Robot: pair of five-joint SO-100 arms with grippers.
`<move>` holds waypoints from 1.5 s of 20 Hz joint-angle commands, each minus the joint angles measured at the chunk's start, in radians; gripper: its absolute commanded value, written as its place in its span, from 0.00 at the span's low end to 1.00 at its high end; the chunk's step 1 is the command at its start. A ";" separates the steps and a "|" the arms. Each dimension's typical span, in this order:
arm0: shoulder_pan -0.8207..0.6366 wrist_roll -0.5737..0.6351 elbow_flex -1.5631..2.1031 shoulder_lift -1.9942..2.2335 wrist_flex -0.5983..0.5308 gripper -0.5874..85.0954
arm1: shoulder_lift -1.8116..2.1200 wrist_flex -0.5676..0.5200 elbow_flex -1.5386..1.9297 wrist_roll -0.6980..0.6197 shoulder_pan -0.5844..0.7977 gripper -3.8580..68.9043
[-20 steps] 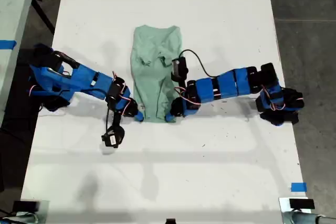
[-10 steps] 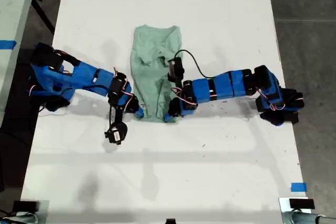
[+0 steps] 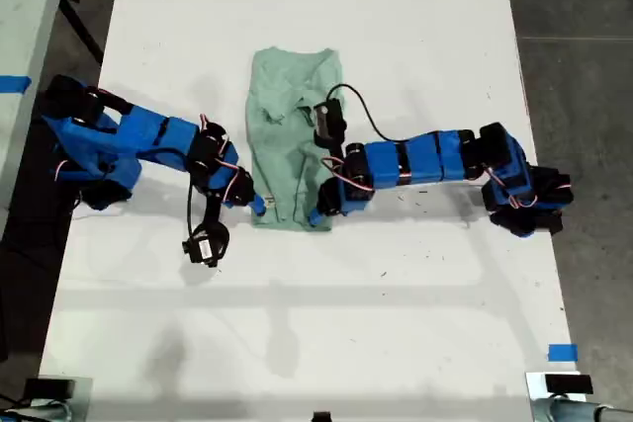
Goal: Fold t-shirt
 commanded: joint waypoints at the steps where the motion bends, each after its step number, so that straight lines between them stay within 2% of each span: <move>1: -0.014 0.011 -0.051 0.029 -0.029 0.33 | 0.101 0.003 -0.061 -0.020 0.023 0.46; 10: -0.038 0.014 -0.060 -0.167 -0.169 0.32 | -0.018 -0.080 -0.061 -0.048 0.060 0.47; 16: -0.087 0.015 -0.106 -0.313 -0.167 0.27 | -0.155 -0.124 -0.074 -0.014 0.044 0.44; 19: -0.091 0.008 -0.110 -0.318 -0.161 0.04 | -0.153 -0.120 -0.081 -0.015 0.040 0.34; 20: -0.089 0.005 -0.112 -0.319 -0.161 0.01 | -0.153 -0.117 -0.084 -0.005 0.040 0.27; 21: -0.086 0.008 -0.115 -0.319 -0.161 0.01 | -0.153 -0.112 -0.084 0.009 0.040 0.12; 22: -0.083 0.009 -0.117 -0.321 -0.161 0.01 | -0.153 -0.103 -0.087 0.026 0.040 0.04; 27: -0.025 0.020 -0.183 -0.316 -0.129 0.01 | -0.124 -0.078 -0.120 0.074 0.012 0.04; 30: 0.103 0.000 -0.321 -0.305 -0.063 0.01 | -0.048 -0.044 -0.120 0.166 -0.057 0.04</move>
